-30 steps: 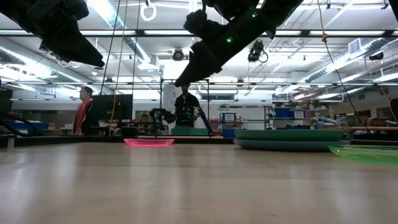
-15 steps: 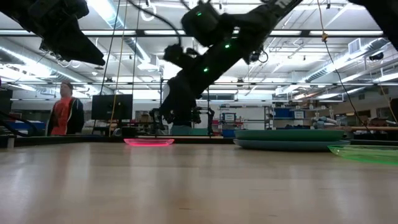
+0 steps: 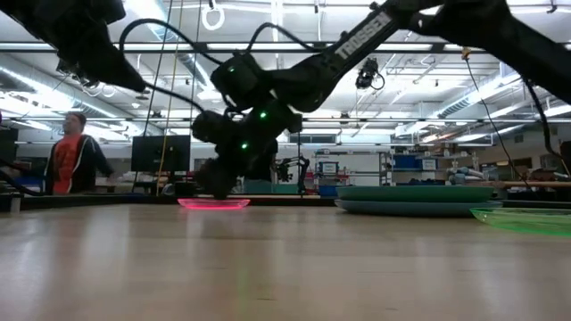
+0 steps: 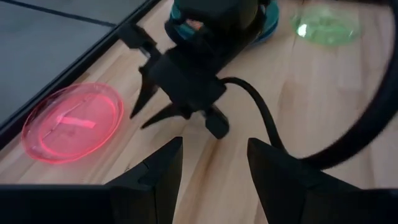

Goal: Stack plastic plates
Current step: Stack the pink plate on the orange plate

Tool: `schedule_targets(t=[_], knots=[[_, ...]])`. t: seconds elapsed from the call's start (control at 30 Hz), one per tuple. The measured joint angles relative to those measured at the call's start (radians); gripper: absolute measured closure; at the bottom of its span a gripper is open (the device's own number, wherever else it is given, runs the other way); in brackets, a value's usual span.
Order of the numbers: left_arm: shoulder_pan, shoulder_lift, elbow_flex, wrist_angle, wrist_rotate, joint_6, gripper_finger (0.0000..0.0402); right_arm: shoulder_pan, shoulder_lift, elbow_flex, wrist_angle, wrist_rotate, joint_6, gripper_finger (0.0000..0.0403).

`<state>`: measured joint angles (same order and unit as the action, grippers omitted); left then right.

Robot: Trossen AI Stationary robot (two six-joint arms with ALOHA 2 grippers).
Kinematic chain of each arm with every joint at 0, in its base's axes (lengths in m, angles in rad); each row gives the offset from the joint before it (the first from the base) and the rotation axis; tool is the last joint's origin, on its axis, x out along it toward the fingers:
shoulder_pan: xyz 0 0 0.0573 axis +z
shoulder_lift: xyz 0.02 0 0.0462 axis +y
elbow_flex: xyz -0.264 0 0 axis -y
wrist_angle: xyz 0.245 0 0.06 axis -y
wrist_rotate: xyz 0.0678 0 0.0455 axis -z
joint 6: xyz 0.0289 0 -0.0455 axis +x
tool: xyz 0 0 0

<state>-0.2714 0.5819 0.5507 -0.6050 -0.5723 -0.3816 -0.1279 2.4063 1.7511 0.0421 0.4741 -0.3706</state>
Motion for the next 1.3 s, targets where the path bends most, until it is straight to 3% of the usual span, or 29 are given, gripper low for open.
schedule_targets(t=[0.13, 0.37, 0.57, 0.97, 1.3], knots=[[0.0, 0.006, -0.001, -0.043, -0.005, -0.015, 0.0214, 0.0, 0.054, 0.091, -0.055, 0.072, -0.03, 0.0301], [0.0, 0.007, -0.001, -0.101, -0.009, -0.042, 0.0214, -0.005, 0.13, 0.251, -0.194, 0.067, 0.003, 0.0269], [0.0, 0.007, 0.006, -0.13, -0.013, -0.116, 0.0214, -0.02, 0.128, 0.273, -0.209, 0.054, 0.012, 0.0226], [0.0, 0.007, 0.041, -0.152, -0.365, -0.28, 0.0214, -0.063, 0.128, 0.273, -0.246, -0.001, 0.089, 0.0222], [0.043, 0.007, 0.041, -0.197, -0.459, -0.353, 0.0214, -0.05, 0.123, 0.272, -0.295, 0.002, 0.106, 0.0236]])
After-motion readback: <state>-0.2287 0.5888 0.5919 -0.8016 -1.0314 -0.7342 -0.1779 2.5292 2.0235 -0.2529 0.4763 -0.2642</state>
